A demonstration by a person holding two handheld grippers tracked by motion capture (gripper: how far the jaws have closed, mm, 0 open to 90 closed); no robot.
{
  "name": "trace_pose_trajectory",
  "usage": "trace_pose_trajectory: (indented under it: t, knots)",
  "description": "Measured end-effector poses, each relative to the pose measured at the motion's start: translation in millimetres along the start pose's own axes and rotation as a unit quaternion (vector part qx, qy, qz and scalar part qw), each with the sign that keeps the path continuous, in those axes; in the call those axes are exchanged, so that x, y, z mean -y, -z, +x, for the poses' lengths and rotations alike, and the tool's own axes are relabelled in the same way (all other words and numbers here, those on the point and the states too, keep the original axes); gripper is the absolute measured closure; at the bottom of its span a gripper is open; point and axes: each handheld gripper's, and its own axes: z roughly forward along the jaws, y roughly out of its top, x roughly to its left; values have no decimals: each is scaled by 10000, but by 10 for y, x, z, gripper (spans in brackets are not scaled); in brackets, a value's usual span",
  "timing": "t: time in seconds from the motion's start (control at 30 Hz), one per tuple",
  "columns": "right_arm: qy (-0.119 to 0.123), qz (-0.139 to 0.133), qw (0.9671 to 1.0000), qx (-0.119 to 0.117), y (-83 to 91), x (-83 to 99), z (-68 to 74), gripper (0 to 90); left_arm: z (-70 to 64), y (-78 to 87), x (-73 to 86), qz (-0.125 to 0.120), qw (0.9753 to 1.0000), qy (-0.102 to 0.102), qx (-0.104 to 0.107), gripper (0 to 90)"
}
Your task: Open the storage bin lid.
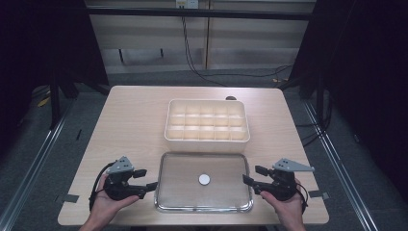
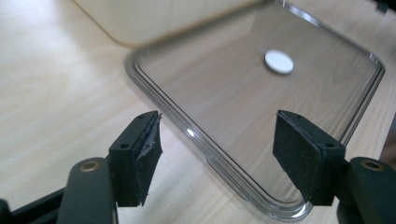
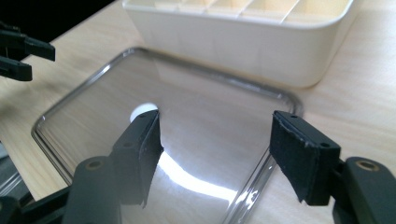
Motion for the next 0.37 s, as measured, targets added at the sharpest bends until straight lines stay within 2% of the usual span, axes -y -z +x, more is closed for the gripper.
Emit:
trace_pose_trajectory:
  t: [0.07, 0.17, 0.23, 0.37]
  knots:
    - [-31, -167, 9998, 137, 66, -15, -16, 330, 29, 44, -8, -125, 9999, 94, 54, 335]
    - [-36, -412, 9986, 321, 143, -22, -67, 328, 78, 89, -19, -313, 9993, 191, -110, 323]
    - [-30, -403, 9986, 341, 165, -25, -121, 318, 115, 120, -11, -432, 9986, 209, -206, 313]
    - [-101, -426, 9981, 432, 182, 9, -228, 279, 200, 113, 0, -401, 9983, 243, -348, 293]
